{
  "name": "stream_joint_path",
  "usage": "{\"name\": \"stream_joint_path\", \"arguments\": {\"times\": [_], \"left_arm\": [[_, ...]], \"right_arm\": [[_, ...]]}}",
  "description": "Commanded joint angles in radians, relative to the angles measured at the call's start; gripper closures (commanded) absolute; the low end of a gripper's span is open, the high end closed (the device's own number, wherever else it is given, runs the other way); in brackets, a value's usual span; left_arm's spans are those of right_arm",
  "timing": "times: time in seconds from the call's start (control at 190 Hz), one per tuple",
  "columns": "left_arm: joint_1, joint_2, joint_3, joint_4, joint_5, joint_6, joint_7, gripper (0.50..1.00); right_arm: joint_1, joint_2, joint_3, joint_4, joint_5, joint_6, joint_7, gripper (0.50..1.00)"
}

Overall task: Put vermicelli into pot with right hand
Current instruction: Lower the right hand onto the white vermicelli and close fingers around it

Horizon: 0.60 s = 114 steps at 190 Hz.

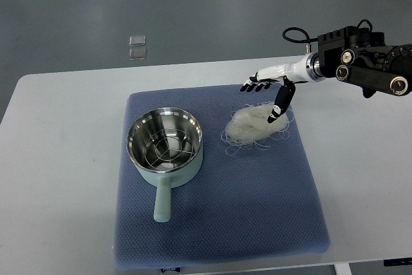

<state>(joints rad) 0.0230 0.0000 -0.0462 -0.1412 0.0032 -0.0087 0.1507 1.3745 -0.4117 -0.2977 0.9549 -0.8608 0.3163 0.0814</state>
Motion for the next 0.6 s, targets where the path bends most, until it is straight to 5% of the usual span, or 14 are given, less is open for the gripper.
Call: {"name": "stream_joint_path", "arguments": {"times": [0.0,0.274,0.364,0.475,0.596], "left_arm": [[0.000,0.000,0.000,0.000,0.000,0.000,0.001,0.500],[0.000,0.000,0.002,-0.001,0.000,0.000,0.001,0.500],[0.000,0.000,0.002,0.000,0.000,0.000,0.001,0.500],[-0.002,0.000,0.000,0.000,0.000,0.001,0.001,0.500],[0.000,0.000,0.000,0.000,0.000,0.000,0.001,0.500]], "right_arm": [[-0.035,0.010,0.000,-0.005,-0.021,-0.039,0.001,0.579],[-0.111,0.039,-0.001,-0.036,-0.063,-0.129,0.003,0.615],[-0.124,0.051,-0.001,-0.041,-0.087,-0.138,0.008,0.732],[-0.138,0.057,-0.003,-0.051,-0.107,-0.163,0.011,0.991],[-0.141,0.057,-0.015,-0.061,-0.115,-0.184,0.012,1.000]]}}
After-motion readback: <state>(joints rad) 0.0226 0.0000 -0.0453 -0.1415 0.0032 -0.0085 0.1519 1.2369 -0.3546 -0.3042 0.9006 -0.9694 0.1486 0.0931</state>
